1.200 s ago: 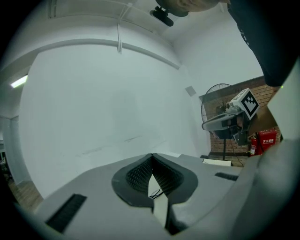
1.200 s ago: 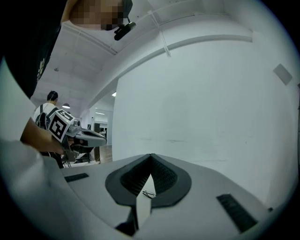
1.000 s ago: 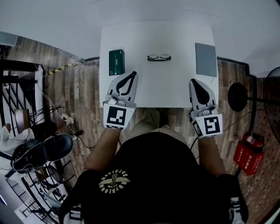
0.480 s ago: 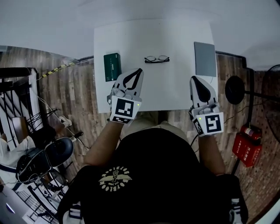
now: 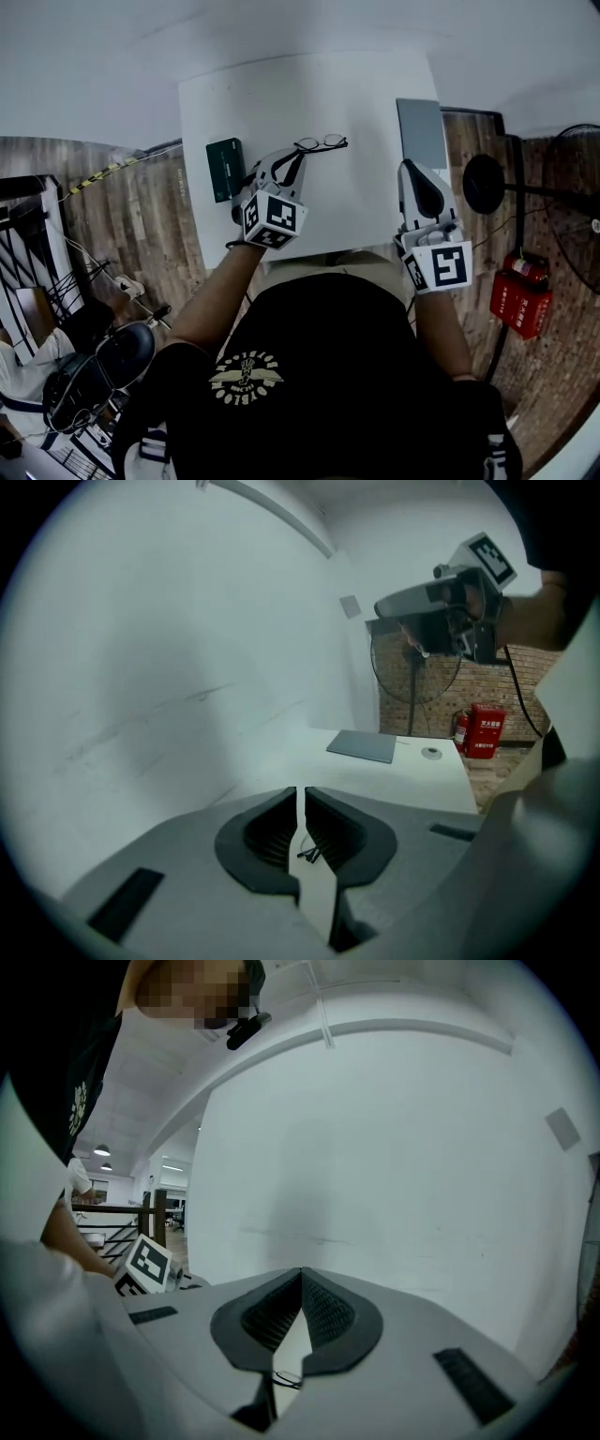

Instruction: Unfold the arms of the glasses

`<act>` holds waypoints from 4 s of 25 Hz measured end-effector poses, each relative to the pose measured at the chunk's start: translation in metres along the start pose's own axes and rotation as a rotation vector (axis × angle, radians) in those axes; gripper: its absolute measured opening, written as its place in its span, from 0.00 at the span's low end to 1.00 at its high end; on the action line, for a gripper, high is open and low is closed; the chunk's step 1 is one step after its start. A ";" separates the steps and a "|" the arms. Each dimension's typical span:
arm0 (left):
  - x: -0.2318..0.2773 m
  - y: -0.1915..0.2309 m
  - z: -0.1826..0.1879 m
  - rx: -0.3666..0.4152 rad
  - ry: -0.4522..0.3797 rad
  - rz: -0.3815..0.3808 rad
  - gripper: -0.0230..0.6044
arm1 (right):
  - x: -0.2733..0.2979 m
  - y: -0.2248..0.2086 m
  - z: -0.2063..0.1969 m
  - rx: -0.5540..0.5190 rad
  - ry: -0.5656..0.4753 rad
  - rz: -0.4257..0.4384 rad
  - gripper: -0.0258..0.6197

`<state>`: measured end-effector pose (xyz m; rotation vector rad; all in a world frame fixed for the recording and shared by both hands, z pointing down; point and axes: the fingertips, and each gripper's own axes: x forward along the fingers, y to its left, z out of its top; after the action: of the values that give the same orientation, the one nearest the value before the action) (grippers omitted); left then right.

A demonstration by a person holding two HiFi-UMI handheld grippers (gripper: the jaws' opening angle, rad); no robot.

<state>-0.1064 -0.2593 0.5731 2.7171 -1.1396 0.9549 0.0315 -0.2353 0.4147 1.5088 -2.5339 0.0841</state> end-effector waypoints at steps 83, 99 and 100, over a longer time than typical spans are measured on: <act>0.079 0.025 -0.042 -0.259 0.135 0.210 0.07 | -0.001 -0.062 -0.002 0.081 -0.014 0.176 0.03; -0.025 0.047 0.074 -0.335 -0.218 0.247 0.07 | 0.002 -0.013 0.019 0.046 -0.043 0.203 0.03; -0.031 0.047 0.079 -0.330 -0.231 0.245 0.07 | 0.002 -0.010 0.020 0.046 -0.044 0.204 0.03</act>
<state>-0.1122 -0.2950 0.4832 2.5043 -1.5411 0.4225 0.0366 -0.2443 0.3950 1.2759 -2.7312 0.1403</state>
